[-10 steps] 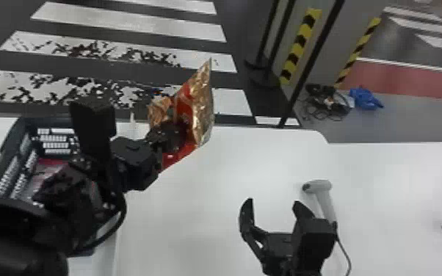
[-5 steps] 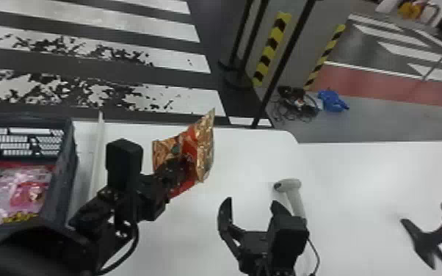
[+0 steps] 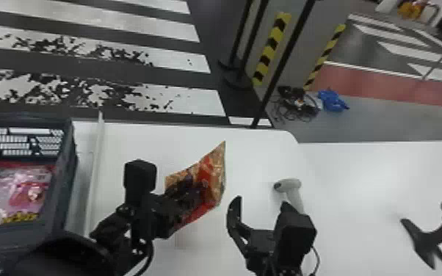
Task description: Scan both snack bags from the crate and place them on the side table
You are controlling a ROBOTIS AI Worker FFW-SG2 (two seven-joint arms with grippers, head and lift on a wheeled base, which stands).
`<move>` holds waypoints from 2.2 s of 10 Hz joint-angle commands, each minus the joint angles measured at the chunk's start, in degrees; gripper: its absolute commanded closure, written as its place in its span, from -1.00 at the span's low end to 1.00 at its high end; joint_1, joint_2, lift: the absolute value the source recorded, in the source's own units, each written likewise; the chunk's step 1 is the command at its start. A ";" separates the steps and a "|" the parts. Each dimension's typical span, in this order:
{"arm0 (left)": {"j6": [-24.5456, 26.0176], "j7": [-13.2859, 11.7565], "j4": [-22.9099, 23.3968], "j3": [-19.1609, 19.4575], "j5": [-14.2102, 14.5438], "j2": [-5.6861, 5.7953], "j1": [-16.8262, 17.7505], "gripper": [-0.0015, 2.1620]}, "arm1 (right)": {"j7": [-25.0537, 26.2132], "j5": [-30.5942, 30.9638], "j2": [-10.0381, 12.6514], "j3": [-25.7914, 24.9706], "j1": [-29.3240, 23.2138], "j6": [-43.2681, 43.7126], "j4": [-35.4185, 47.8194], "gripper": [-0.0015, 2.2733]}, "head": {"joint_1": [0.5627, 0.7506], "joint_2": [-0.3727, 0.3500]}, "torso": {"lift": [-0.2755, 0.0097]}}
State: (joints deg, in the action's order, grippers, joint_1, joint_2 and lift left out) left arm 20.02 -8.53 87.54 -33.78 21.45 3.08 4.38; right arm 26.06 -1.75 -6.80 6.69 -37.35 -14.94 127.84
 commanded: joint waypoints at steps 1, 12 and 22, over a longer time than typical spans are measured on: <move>-0.02 -0.17 -0.09 0.03 0.69 0.08 0.01 -1.00 | 0.04 -0.10 -0.05 -0.18 0.00 -0.66 0.22 -0.93 | 0.41 -0.94 | 0.24; -2.31 1.50 31.81 19.71 -8.89 7.20 -17.39 -0.98 | -8.49 -2.12 0.03 -1.24 0.61 -2.07 0.13 -0.93 | 0.41 -0.73 | 0.24; -13.73 1.14 40.16 34.13 -10.03 9.49 -34.53 -0.98 | -18.77 -16.36 -0.32 -13.45 15.29 -17.89 -11.91 -0.93 | 0.41 -0.27 | 0.24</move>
State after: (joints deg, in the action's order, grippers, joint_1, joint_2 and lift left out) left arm 6.33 -7.39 127.73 0.30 11.40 12.57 -30.02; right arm 7.20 -18.05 -6.98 -6.10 -23.10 -31.77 116.54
